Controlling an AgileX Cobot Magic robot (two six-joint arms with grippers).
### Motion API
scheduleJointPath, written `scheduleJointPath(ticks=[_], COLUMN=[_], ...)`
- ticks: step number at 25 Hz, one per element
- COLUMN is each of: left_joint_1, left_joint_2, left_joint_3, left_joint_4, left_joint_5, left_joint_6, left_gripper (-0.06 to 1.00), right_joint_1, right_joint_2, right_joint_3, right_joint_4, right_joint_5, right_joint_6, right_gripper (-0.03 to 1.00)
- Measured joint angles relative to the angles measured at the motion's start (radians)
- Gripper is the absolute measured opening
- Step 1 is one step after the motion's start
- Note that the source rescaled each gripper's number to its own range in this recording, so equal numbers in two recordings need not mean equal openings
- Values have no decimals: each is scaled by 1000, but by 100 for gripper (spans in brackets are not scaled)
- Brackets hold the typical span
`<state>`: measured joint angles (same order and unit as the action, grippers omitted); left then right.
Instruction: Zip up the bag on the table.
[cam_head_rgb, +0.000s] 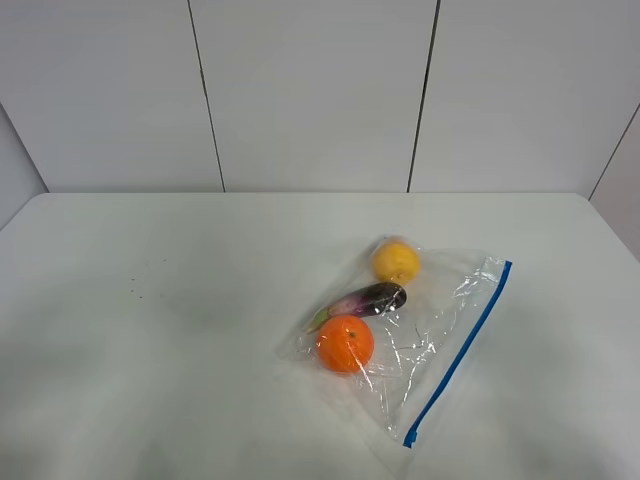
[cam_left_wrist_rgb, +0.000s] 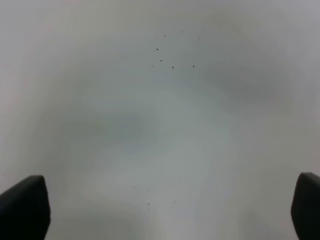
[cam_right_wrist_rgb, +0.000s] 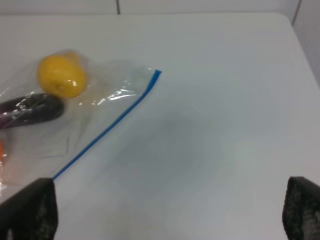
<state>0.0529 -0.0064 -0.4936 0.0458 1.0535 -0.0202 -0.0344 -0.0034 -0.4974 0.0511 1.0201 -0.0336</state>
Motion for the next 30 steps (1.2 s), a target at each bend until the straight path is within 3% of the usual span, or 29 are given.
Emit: scheduleJointPath(ticks=[5,30], left_joint_1=[0,0], left_joint_2=[0,0], left_joint_3=[0,0], left_joint_4=[0,0], left_joint_5=[0,0], left_joint_6=[0,0], left_gripper=[100,100], right_joint_1=[0,0], right_joint_2=[0,0], right_joint_3=[0,5], right_joint_4=[-51,-51], right_joint_5=[0,-1], right_joint_6=[70,73], right_gripper=[100,100])
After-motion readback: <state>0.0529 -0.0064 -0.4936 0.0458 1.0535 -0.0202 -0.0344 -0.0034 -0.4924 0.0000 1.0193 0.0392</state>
